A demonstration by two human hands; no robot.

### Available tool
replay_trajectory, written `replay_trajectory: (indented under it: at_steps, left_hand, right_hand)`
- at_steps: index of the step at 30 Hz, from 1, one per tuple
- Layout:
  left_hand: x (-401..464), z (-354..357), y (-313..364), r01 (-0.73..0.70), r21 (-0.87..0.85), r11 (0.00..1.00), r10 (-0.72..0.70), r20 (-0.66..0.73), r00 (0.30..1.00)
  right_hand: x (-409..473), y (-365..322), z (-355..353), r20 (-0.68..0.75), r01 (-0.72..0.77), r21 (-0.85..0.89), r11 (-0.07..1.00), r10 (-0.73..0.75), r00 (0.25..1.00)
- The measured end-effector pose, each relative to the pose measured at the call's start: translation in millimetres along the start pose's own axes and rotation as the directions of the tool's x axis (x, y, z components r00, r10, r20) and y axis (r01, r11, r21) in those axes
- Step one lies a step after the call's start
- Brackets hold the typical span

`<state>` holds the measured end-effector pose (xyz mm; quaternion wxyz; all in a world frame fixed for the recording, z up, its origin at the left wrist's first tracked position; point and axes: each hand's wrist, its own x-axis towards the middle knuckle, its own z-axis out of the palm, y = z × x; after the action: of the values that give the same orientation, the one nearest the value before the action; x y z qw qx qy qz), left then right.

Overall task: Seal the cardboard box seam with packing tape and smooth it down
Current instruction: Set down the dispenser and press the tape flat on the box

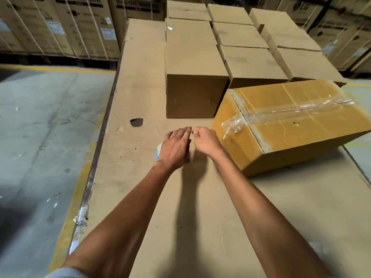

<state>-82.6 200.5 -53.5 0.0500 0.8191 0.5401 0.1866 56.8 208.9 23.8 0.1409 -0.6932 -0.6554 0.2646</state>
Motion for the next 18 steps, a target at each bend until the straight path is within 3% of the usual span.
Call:
replay_trajectory:
  at_steps: [3,7,10,12,13,15,17,18]
  left_hand:
    - [5.3,-10.5,27.8,-0.002,-0.163,0.987,-0.021,-0.14,0.99]
    - [16.1,-23.5,78.8,-0.066,-0.315,0.947,-0.008,-0.23,0.973]
    - [20.2,-28.5,114.1,-0.109,-0.375,0.921,0.021,-0.231,0.973]
    - [24.3,-28.1,134.8,0.005,-0.54,0.842,-0.129,-0.193,0.973]
    - [27.6,-28.4,144.6,0.116,-0.661,0.741,-0.273,-0.139,0.952]
    - [37.6,-32.0,158.5,0.342,-0.856,0.389,-0.526,0.098,0.845]
    - [49.3,-30.5,161.1,0.464,-0.886,-0.005,-0.579,0.381,0.721]
    - [53.9,-28.0,160.3,0.467,-0.874,-0.137,-0.553,0.458,0.696]
  right_hand:
    - [-17.2,-15.4,-32.5,-0.214,0.16,-0.074,0.984,-0.173,0.962]
    - [-41.9,-6.7,-82.8,-0.498,0.255,-0.203,0.946,-0.323,0.805]
    - [-51.0,22.4,-115.6,-0.546,0.189,-0.236,0.953,-0.291,0.786]
    - [-55.9,44.5,-134.8,-0.523,0.148,-0.198,0.969,-0.232,0.82]
    - [-58.2,55.6,-142.6,-0.5,0.13,-0.181,0.975,-0.205,0.841]
    - [-61.8,72.9,-153.0,-0.45,0.081,-0.157,0.984,-0.144,0.881]
    - [-61.5,83.0,-155.1,-0.386,0.047,-0.139,0.989,-0.098,0.917]
    - [-60.6,86.0,-154.1,-0.345,0.04,-0.139,0.989,-0.086,0.935]
